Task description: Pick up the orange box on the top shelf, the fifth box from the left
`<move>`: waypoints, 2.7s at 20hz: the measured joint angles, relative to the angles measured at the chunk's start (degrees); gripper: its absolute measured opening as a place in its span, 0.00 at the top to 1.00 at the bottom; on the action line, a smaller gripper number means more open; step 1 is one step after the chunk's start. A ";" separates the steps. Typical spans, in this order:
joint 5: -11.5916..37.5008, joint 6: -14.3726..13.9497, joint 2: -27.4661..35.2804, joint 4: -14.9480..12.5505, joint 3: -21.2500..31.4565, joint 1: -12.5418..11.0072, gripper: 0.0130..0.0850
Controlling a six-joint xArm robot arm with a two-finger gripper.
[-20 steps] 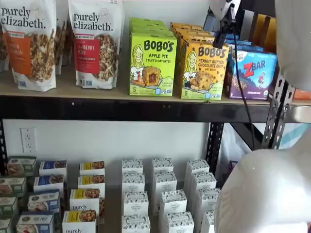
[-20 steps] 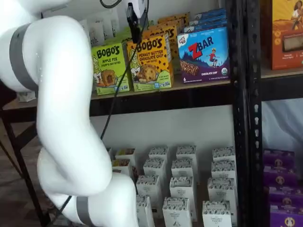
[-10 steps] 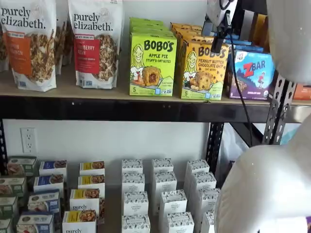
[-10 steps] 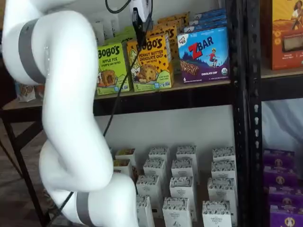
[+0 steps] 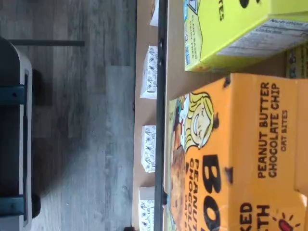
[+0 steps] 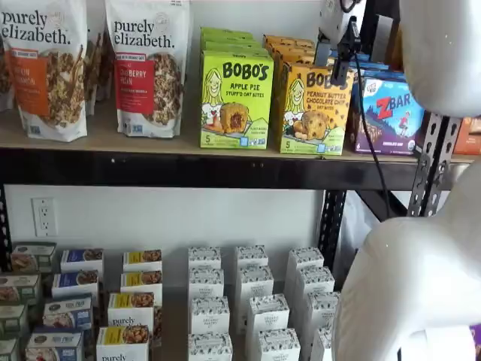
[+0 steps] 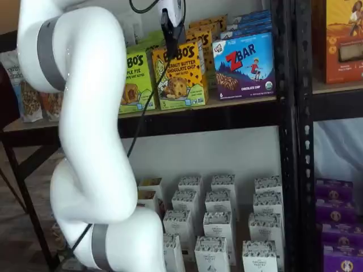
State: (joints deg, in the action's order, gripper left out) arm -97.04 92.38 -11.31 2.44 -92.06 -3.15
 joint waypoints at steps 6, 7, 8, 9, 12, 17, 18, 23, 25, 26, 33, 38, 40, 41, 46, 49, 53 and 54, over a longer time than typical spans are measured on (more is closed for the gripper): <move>-0.09 0.23 0.82 0.90 -0.88 -0.45 0.00; -0.10 0.33 0.91 1.19 -1.09 -0.62 0.00; -0.17 0.43 1.00 1.44 -1.35 -0.80 0.00; -0.34 0.59 1.15 1.82 -1.78 -1.07 0.00; -0.78 0.92 1.54 2.46 -2.84 -1.59 0.00; 1.10 1.17 1.22 1.23 -1.89 -1.44 0.00; 1.60 1.20 1.13 0.86 -1.47 -1.37 0.00; 4.06 1.33 0.71 -0.50 1.05 -1.12 0.00; 4.71 1.34 0.62 -0.77 1.85 -1.07 0.00; 4.87 1.34 0.62 -0.86 2.11 -1.05 0.00; 3.53 0.91 1.44 -2.01 2.07 -0.44 0.00; 2.79 0.79 1.74 -2.24 1.81 -0.31 0.00; 2.82 0.78 1.70 -2.27 1.92 -0.30 0.00; 2.92 0.79 1.64 -2.27 2.02 -0.30 0.00; 3.28 0.94 1.40 -1.69 2.35 -0.57 0.11; 3.33 1.09 1.36 -1.26 2.24 -0.78 0.22; 3.28 1.23 1.34 -1.10 2.03 -0.94 0.33; 3.25 1.26 1.33 -1.09 1.99 -0.97 0.39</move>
State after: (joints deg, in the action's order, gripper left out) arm -93.80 93.63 -9.98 1.35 -90.06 -4.11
